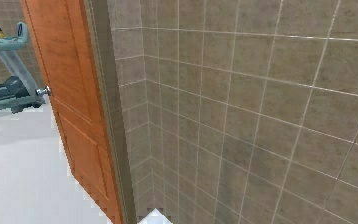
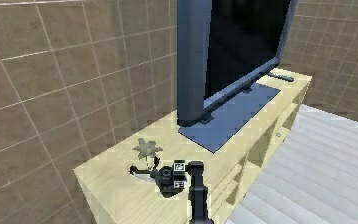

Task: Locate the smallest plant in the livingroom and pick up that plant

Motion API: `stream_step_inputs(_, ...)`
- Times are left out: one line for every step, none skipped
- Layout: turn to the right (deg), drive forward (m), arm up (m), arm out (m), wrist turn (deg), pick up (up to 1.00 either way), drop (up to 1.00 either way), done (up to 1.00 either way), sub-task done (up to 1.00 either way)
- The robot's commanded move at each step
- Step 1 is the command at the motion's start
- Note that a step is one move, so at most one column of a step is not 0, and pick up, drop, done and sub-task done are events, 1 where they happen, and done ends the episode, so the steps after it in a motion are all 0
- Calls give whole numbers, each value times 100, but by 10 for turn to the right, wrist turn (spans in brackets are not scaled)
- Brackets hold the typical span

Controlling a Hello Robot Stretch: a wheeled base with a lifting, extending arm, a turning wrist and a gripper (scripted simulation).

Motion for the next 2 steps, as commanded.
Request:
stream_step_inputs(0, 0, 10, 0, 0, 0, 0, 0, 0)
stream_step_inputs(0, 0, 0, 0, 0, 0, 0, 100, 0)
